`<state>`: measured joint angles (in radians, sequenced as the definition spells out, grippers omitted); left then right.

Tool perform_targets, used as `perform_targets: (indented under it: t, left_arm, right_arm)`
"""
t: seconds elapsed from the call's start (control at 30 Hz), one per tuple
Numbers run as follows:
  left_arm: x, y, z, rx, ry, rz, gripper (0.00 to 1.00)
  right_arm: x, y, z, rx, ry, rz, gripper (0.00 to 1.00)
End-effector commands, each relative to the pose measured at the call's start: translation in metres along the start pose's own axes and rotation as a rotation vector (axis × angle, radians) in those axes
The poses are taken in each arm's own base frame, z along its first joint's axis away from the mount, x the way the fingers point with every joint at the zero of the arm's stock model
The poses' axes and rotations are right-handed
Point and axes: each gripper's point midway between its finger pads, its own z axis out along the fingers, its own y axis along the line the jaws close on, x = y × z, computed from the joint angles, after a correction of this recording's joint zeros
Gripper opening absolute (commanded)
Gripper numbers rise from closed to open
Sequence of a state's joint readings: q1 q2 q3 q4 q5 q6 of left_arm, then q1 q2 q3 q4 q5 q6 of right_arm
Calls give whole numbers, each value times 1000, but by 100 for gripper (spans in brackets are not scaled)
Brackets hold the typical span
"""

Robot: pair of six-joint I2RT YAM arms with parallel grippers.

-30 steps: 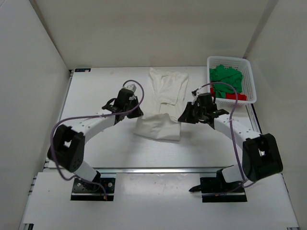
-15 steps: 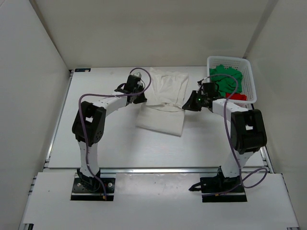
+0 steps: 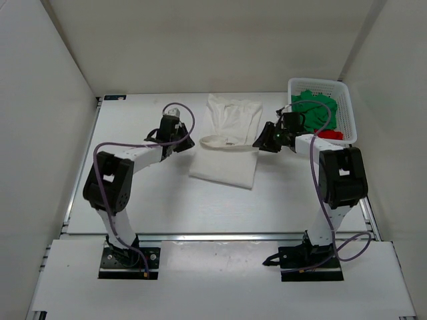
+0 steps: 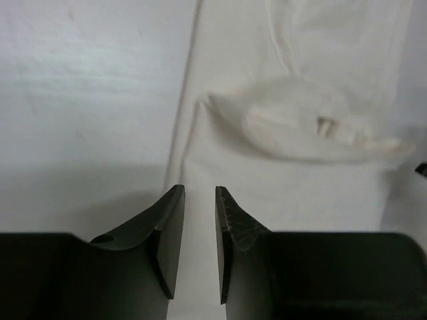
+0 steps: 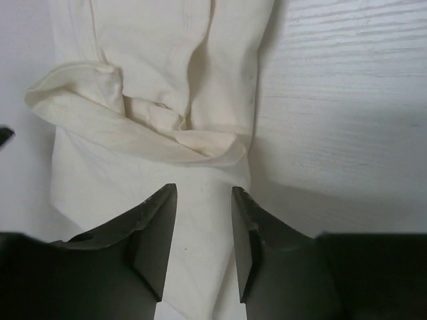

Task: Fold and stack the t-shirts
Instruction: Fold the folded rectangular tshirt in 1/3 of the way

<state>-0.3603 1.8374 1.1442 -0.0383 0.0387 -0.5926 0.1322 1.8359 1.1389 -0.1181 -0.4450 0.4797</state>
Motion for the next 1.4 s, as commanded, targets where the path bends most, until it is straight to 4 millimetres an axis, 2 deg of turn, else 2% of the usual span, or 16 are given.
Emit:
perform_targets:
  t: [0.0,0.1,0.13,0.23,0.37,0.57,0.6,0.63,0.77,0.97,1.03,1.1,1.27,1.3,1.33,1.37]
  left_arm:
    - [13,-48,-36,149,-60,42,36]
    - [59,-44,-32,150,28,72,34]
    - [68,-37,-30,135,48,74,33]
    - [81,-14,-29,105,73,37,31]
    - [112,6,-35,71,121,34,30]
    - [144,-1,-62,123,140,16,31]
    - [155,1,-66,124,160,14,30]
    - [151,-8,-72,151,138,15,31]
    - [141,-3,-95,153,88,5,36]
    - [123,11,-118,119,16,38,46]
    - [136,22,-119,93,49,60,52]
    - [148,29,-118,79,84,75,55]
    - [165,42,-113,44,128,102,60]
    - [167,41,-112,43,132,97,61]
    - [165,39,-111,49,129,99,66]
    - [171,44,-111,41,138,105,72]
  right_arm:
    - [-18,23,-25,19,-118,-79,37]
    - [-3,45,-26,-5,-137,-147,23]
    - [9,46,-20,0,-114,-166,11]
    - [25,71,-7,-77,-49,-219,3]
    - [44,81,19,-113,71,-255,0]
    - [11,89,39,-143,70,-250,0]
    - [24,81,48,-120,127,-237,0]
    - [18,81,49,-109,128,-236,1]
    - [38,65,62,-80,174,-206,0]
    - [16,93,34,-126,57,-249,5]
    - [7,110,10,-144,-8,-268,27]
    - [16,112,-5,-143,-34,-255,44]
    - [47,89,-46,-107,-83,-166,49]
    - [65,69,-46,-82,-60,-134,47]
    - [85,51,-52,-50,-40,-101,47]
    - [85,54,-60,-62,-68,-117,48]
